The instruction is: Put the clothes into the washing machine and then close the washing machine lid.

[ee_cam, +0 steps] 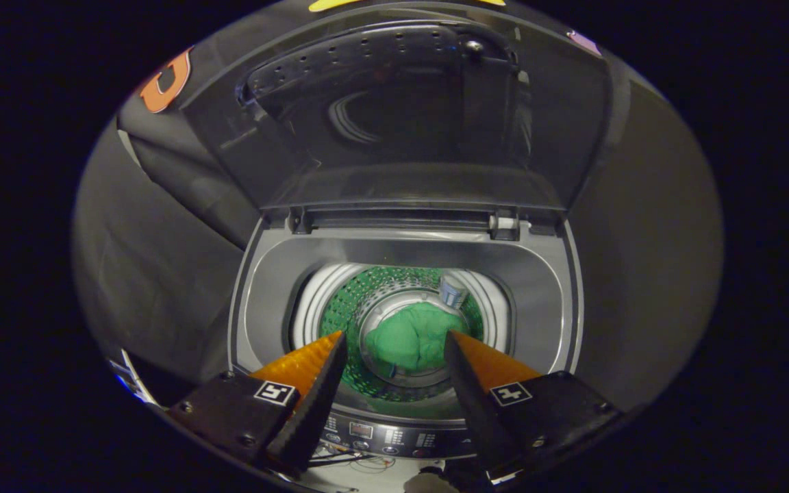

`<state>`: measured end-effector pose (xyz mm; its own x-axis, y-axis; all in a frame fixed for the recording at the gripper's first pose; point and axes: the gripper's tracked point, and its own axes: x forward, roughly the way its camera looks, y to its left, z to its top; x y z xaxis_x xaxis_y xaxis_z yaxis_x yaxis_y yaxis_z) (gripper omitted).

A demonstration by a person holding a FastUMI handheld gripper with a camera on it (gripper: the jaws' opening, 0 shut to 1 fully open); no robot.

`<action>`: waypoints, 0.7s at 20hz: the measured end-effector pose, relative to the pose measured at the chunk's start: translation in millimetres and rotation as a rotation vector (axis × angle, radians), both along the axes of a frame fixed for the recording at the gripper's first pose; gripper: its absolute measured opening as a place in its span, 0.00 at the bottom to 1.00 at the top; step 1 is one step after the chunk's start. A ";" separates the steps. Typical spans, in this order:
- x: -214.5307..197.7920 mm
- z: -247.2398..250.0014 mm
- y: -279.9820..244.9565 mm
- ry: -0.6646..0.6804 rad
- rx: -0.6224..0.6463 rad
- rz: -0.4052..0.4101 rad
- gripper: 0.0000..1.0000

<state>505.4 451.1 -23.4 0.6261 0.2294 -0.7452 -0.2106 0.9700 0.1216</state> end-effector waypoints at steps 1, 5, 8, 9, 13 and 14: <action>0.3 0.9 -1.4 -0.005 -0.002 -0.003 0.89; 0.6 7.5 -6.9 -0.033 -0.026 0.000 0.89; 1.1 20.5 -9.3 -0.090 -0.052 0.009 0.89; 2.2 26.7 -10.2 -0.113 -0.059 0.012 0.88; 5.3 58.1 -9.0 -0.210 -0.072 0.019 0.89; 6.6 69.1 -8.6 -0.244 -0.077 0.024 0.89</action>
